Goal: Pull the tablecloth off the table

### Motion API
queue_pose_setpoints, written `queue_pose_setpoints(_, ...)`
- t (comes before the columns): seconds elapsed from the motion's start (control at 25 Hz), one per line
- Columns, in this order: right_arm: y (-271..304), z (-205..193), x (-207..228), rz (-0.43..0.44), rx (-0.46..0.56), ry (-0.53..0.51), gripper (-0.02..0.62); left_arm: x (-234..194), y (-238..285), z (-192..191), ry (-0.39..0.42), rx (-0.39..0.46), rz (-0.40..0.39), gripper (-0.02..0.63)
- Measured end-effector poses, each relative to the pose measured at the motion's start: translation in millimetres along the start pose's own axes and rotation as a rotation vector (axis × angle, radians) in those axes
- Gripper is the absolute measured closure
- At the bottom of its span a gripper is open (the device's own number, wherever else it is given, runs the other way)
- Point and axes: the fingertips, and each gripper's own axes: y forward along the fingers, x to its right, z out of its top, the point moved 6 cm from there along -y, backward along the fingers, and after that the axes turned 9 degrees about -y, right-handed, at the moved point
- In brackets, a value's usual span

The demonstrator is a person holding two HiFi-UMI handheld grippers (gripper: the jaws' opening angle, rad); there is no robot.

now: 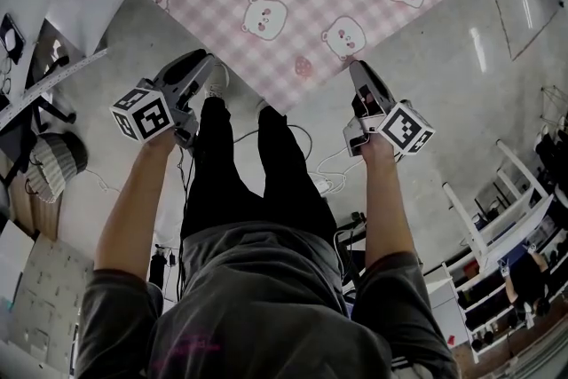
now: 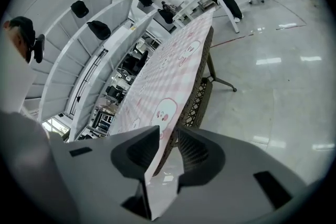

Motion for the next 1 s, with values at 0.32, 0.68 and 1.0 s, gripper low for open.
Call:
queue_pose_setpoints(0.32, 14, -7, 1, 0.076, -0.016, 0.052, 0.449, -4, 13, -5, -0.090, -0.006, -0.052, 0.459)
queue_pose_setpoints(0.68, 21, -6, -4, 0.143, 0.004, 0.089, 0.449, -3, 27, -9, -0.162, -0.014, -0.086, 0.487)
queue_pose_setpoints(1.0, 27, -8, -3, 0.122, -0.018, 0.078, 0.454, -6, 31, -7, -0.157, -0.042, -0.084, 0.534)
